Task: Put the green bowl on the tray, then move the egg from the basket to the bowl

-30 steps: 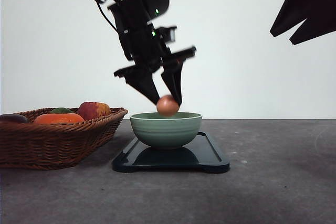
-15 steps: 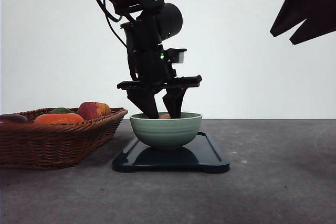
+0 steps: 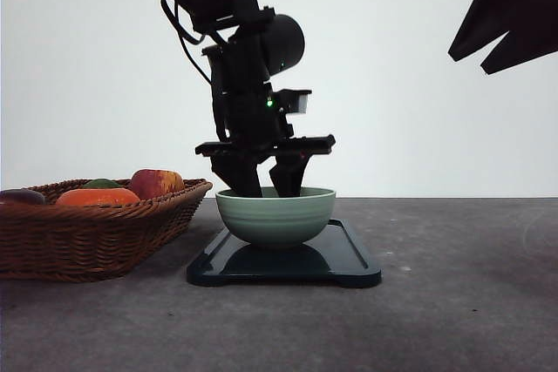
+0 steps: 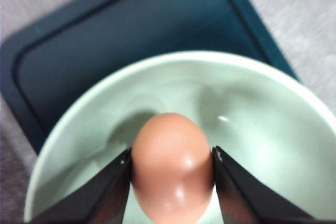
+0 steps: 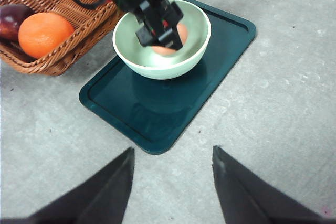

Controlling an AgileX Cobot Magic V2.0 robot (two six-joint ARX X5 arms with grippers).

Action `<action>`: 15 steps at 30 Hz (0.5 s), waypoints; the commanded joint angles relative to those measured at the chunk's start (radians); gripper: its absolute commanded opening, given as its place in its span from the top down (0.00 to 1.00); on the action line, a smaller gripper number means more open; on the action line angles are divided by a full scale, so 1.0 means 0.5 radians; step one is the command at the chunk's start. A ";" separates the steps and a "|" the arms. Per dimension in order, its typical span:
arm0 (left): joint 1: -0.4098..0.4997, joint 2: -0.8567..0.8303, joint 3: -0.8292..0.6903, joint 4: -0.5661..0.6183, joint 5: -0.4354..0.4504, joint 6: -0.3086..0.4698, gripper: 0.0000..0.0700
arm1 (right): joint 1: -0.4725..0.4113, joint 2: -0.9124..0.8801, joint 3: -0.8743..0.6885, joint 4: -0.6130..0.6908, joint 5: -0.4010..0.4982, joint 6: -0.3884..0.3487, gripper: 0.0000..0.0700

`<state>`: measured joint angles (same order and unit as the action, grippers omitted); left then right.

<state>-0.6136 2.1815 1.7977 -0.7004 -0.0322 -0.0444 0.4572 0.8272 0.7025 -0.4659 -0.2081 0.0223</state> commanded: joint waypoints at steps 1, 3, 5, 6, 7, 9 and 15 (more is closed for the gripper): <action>-0.017 0.053 0.056 0.009 -0.013 0.014 0.69 | 0.012 0.016 0.005 0.019 0.000 -0.017 0.59; -0.017 0.056 0.056 0.009 -0.013 0.014 0.69 | 0.012 0.016 0.005 0.019 0.000 -0.017 0.59; -0.017 0.056 0.056 0.002 -0.013 0.014 0.69 | 0.012 0.016 0.005 0.019 -0.001 -0.017 0.59; -0.017 0.056 0.056 -0.003 -0.013 0.014 0.68 | 0.012 0.016 0.005 0.019 -0.001 -0.017 0.59; -0.017 0.056 0.056 -0.009 -0.012 0.014 0.67 | 0.012 0.016 0.005 0.019 -0.001 -0.017 0.59; -0.018 0.055 0.056 -0.027 -0.011 0.014 0.67 | 0.012 0.016 0.005 0.019 -0.001 -0.017 0.59; -0.018 0.049 0.057 -0.064 -0.011 -0.001 0.62 | 0.012 0.016 0.005 0.018 -0.002 -0.017 0.59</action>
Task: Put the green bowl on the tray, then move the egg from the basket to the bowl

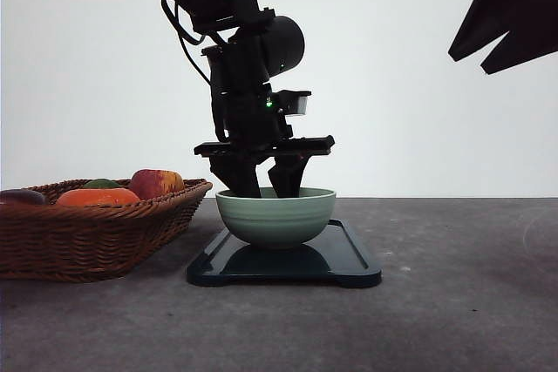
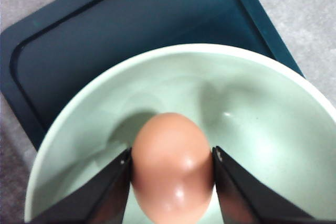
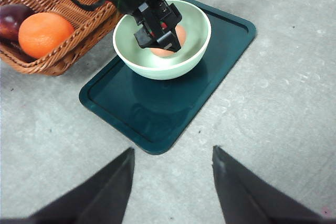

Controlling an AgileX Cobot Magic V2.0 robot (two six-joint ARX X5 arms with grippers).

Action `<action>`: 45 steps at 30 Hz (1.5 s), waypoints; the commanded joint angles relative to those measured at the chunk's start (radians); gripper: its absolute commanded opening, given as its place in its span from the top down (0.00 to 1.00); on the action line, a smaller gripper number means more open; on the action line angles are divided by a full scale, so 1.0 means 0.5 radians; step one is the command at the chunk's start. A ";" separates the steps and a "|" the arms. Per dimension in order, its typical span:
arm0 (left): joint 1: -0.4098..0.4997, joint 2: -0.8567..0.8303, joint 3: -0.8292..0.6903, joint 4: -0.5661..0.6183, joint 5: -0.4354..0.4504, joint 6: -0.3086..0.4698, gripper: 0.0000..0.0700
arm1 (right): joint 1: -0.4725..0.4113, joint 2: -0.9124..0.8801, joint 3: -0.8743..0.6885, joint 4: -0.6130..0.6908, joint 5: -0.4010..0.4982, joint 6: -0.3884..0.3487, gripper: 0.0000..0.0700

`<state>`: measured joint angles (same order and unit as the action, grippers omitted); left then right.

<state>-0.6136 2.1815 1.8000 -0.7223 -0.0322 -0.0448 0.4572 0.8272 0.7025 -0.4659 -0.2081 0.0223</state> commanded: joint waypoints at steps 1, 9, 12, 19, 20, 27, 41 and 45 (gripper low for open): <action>-0.018 0.044 0.053 -0.021 -0.011 0.000 0.55 | 0.012 0.016 0.005 0.018 -0.002 -0.017 0.59; -0.019 0.016 0.121 -0.066 -0.011 -0.001 0.44 | 0.012 0.016 0.005 0.017 -0.002 -0.016 0.59; -0.019 -0.024 0.192 -0.105 -0.011 -0.001 0.44 | 0.012 0.016 0.005 0.016 -0.002 -0.016 0.59; -0.018 -0.202 0.344 -0.306 -0.011 -0.008 0.44 | 0.012 0.016 0.005 0.017 -0.002 -0.016 0.59; -0.016 -0.234 0.344 -0.311 -0.010 -0.030 0.44 | 0.012 0.016 0.005 0.017 -0.002 -0.016 0.59; 0.025 -0.436 0.336 -0.320 0.079 -0.101 0.44 | 0.012 0.016 0.005 -0.002 -0.001 -0.017 0.59; 0.034 -1.112 -0.648 0.293 0.079 -0.109 0.44 | 0.012 0.016 0.005 -0.012 -0.001 -0.017 0.59; 0.050 -1.394 -1.048 0.458 0.079 -0.153 0.44 | 0.012 0.016 0.005 -0.012 -0.001 -0.017 0.59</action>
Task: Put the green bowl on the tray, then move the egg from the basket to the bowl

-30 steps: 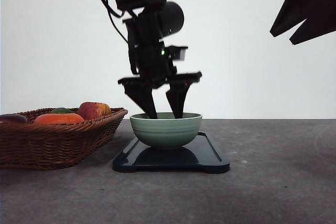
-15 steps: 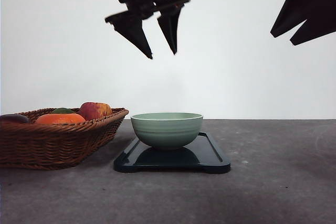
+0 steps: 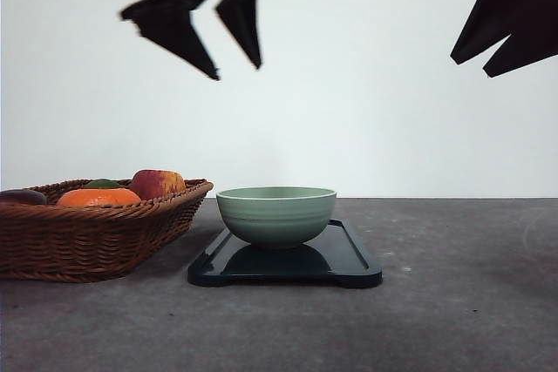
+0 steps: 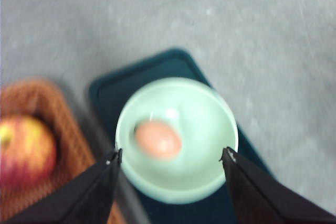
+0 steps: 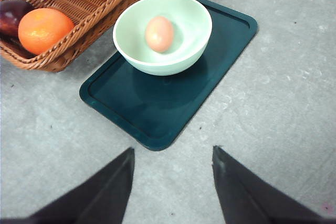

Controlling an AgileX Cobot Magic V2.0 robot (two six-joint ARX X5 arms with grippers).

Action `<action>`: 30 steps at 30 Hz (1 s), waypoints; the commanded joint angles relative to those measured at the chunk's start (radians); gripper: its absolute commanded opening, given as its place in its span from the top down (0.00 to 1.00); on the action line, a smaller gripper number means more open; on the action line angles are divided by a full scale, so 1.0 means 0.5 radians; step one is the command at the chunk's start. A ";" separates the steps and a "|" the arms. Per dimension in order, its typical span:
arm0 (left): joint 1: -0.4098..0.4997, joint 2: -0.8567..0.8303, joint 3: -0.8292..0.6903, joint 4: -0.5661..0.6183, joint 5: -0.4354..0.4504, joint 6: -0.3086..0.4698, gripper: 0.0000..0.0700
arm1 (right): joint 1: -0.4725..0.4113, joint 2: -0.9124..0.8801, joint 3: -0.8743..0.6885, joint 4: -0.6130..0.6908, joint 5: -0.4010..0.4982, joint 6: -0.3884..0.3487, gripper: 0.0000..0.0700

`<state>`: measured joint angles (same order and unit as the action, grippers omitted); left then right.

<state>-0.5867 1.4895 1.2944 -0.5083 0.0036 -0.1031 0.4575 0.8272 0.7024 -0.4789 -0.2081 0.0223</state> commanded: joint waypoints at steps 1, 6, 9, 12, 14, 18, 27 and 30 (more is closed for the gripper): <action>-0.003 -0.089 -0.142 0.067 0.007 -0.056 0.44 | 0.012 0.016 0.005 0.014 -0.001 -0.017 0.59; -0.001 -0.465 -0.600 0.200 -0.010 -0.161 0.45 | 0.012 0.016 0.005 0.015 -0.002 -0.017 0.59; -0.001 -0.689 -0.829 0.219 -0.020 -0.225 0.45 | 0.012 0.016 0.005 0.013 -0.002 -0.017 0.59; 0.000 -0.906 -1.019 0.211 -0.045 -0.274 0.45 | 0.012 0.016 0.005 0.014 -0.002 -0.017 0.59; 0.000 -1.046 -1.121 0.197 -0.073 -0.327 0.45 | 0.012 0.016 0.005 0.014 -0.002 -0.017 0.59; 0.001 -1.271 -1.247 0.143 -0.151 -0.411 0.45 | 0.012 0.016 0.005 0.013 -0.005 -0.017 0.59; 0.006 -1.427 -1.265 -0.074 -0.223 -0.402 0.58 | 0.012 0.015 0.005 -0.056 -0.215 -0.015 0.67; 0.006 -1.426 -1.265 -0.112 -0.223 -0.405 0.97 | 0.012 0.015 0.005 -0.048 -0.214 -0.013 0.96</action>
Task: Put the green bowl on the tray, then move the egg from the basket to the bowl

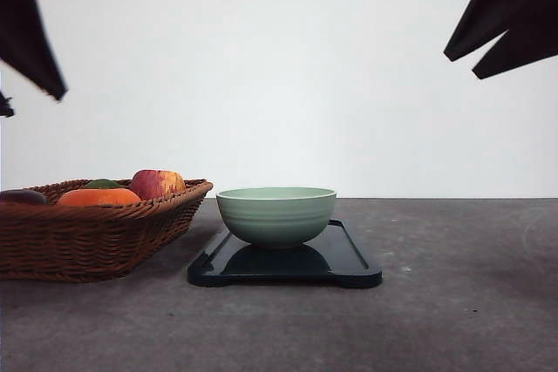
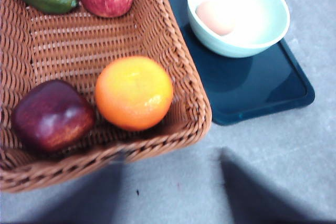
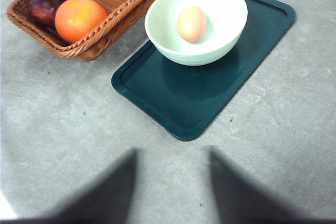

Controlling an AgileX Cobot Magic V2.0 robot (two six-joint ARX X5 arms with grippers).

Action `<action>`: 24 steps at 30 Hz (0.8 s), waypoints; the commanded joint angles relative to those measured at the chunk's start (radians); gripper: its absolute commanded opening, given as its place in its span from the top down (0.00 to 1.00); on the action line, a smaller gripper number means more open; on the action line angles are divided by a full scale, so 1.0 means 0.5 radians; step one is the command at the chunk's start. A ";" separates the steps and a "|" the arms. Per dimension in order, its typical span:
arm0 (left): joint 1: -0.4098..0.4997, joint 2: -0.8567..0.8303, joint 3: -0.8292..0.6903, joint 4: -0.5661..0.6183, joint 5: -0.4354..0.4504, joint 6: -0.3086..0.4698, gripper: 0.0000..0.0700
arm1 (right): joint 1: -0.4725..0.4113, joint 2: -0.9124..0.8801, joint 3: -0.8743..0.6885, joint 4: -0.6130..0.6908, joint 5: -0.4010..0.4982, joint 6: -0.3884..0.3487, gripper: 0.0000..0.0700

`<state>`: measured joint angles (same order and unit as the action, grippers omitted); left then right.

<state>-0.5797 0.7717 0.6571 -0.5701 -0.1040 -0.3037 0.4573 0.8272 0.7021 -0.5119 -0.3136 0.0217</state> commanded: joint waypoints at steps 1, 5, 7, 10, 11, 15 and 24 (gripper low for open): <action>-0.008 0.009 0.010 0.016 -0.007 -0.005 0.99 | 0.013 0.015 0.006 0.017 -0.012 -0.006 0.98; -0.008 0.009 0.010 0.028 -0.007 -0.005 1.00 | 0.011 0.013 0.006 -0.004 -0.047 -0.008 0.98; -0.008 0.009 0.010 0.032 -0.007 -0.005 1.00 | 0.011 0.013 0.006 0.004 -0.047 -0.008 0.98; -0.008 0.009 0.010 0.033 -0.007 -0.005 1.00 | 0.011 0.013 0.006 0.006 -0.048 -0.008 0.98; -0.008 0.009 0.010 0.033 -0.007 -0.005 1.00 | 0.011 0.013 0.006 0.006 -0.047 -0.008 0.98; -0.008 0.005 0.010 0.033 -0.008 -0.004 1.00 | 0.011 0.013 0.006 0.006 -0.047 -0.008 0.98; 0.340 -0.299 -0.269 0.327 0.002 0.261 1.00 | 0.011 0.013 0.006 0.006 -0.047 -0.008 0.98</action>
<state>-0.4203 0.6314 0.5380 -0.4280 -0.1028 -0.2016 0.4572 0.8268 0.7021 -0.5186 -0.3367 0.0219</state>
